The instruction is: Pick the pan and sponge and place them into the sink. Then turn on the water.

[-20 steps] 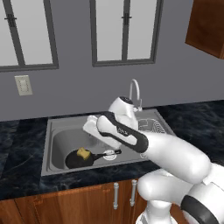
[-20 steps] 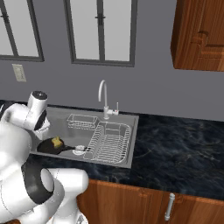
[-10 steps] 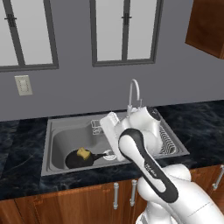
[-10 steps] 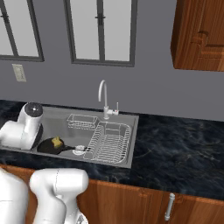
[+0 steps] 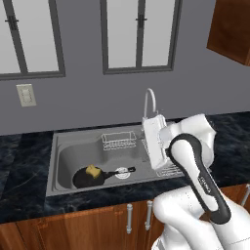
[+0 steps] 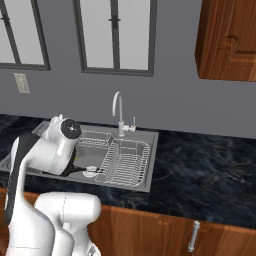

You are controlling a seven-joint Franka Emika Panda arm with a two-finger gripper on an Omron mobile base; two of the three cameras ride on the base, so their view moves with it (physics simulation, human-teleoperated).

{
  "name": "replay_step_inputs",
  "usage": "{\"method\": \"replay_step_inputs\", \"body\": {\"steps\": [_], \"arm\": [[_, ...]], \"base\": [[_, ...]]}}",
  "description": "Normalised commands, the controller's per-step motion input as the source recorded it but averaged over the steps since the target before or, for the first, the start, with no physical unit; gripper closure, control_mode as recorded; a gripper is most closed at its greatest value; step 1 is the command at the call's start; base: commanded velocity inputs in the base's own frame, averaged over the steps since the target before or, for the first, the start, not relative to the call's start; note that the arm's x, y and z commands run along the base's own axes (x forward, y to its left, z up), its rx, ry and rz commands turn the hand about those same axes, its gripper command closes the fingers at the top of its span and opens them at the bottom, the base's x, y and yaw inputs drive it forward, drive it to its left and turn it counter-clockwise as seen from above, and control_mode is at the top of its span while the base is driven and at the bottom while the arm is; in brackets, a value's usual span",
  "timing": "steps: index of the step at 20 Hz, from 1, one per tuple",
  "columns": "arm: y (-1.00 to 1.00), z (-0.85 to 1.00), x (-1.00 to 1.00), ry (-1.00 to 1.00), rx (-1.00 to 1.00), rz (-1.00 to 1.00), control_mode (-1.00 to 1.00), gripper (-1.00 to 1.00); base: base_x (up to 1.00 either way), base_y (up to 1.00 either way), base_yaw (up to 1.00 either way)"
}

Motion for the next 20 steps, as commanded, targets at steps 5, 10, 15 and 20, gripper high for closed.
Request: {"method": "replay_step_inputs", "body": {"steps": [5,10,15,20], "arm": [[-1.00,0.01,0.00,0.00,0.38,-0.02,-1.00,-1.00],[-1.00,-0.01,0.13,0.00,0.39,-0.03,-1.00,-1.00],[-1.00,-0.16,0.57,0.00,0.37,-0.08,-1.00,-1.00],[-0.99,-0.06,0.92,0.00,0.29,-0.12,-1.00,-1.00]], "base": [[0.00,0.00,0.00],[0.00,0.00,0.00],[0.00,0.00,0.00],[0.00,0.00,0.00]]}}
